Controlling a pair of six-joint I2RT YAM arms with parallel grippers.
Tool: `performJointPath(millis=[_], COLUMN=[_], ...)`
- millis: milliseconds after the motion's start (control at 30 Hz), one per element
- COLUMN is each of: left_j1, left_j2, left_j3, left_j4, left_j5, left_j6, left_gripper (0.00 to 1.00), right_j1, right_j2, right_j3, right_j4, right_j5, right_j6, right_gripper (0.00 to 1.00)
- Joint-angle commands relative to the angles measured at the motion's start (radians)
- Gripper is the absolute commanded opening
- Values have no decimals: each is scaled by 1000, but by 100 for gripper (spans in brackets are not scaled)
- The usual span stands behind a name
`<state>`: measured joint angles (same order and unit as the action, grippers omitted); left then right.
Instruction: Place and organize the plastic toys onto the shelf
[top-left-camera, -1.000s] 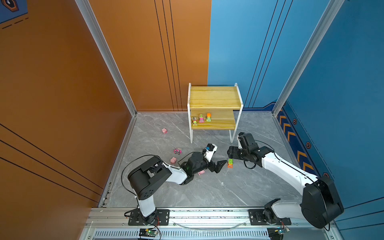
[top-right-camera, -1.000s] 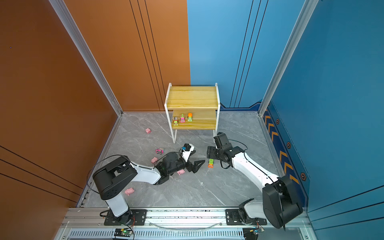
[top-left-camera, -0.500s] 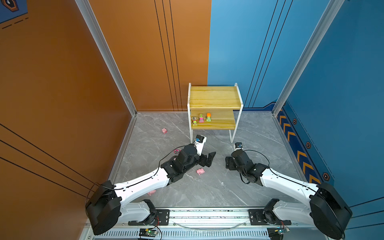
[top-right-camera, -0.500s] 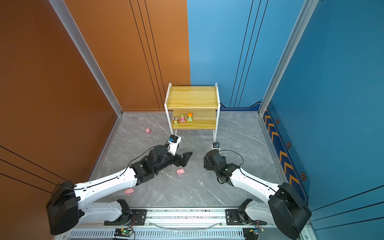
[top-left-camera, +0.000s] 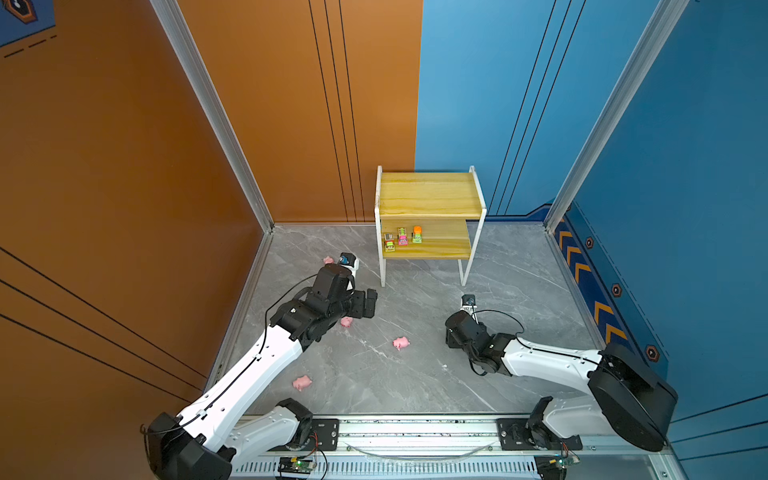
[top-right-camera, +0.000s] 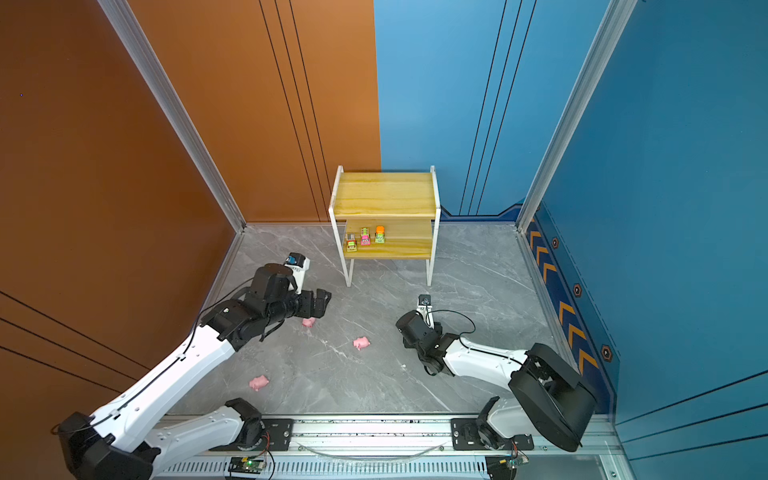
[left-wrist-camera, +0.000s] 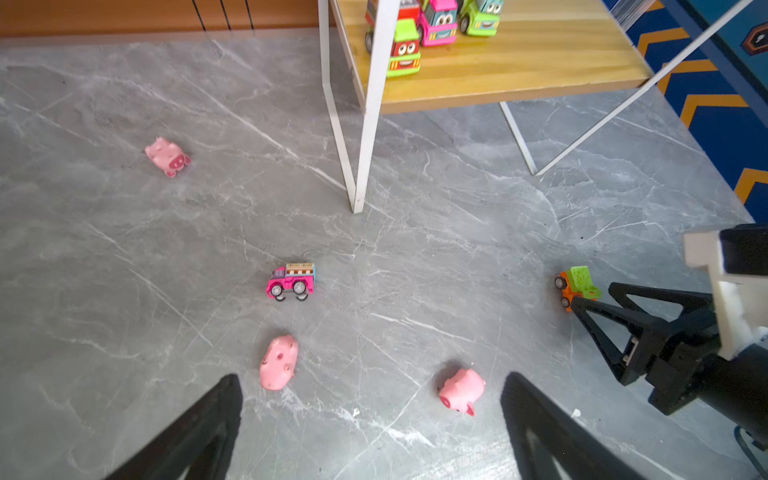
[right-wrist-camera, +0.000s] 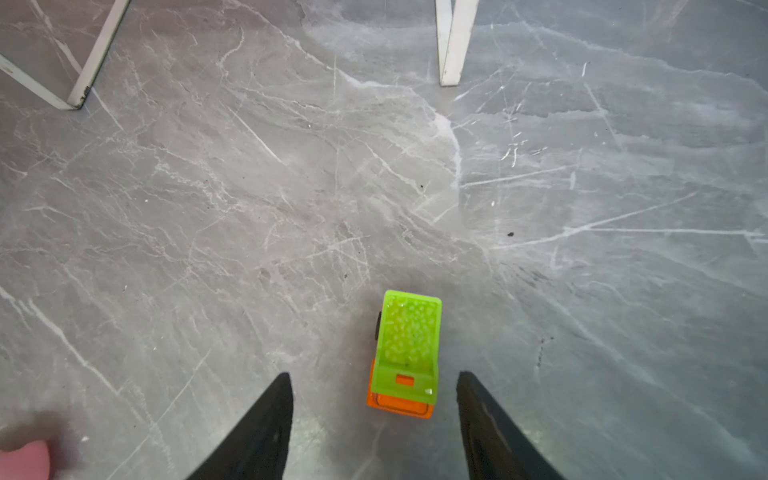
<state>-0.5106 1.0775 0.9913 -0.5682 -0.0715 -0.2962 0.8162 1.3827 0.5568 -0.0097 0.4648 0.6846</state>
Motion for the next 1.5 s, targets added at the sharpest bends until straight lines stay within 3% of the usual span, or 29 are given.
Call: performJointPath(millis=[0,533,733,933,1467], left_j1=[19,105,115,117,169], left_j2=[12,-40,-51,-59,-68], left_j3=[27,-64,-76,-86,-81], left_j4=[-59,58,83,102,114], left_j5=[68,176,209,252,337], left_j6=[40,33,33,28,20], left_gripper=[98,100,100,100,100], right_j1=[9,-17,-47,-63,-98], right_j2=[30,131,139,74,-204], right_j3=[-6,14,-7,-16,37], right_j4=[30,68,92,84,-60], right_j5=[51,41,35,1,-275], right_j6=[48,55,40,-23,-175], right_gripper=[58,42,31,25,24])
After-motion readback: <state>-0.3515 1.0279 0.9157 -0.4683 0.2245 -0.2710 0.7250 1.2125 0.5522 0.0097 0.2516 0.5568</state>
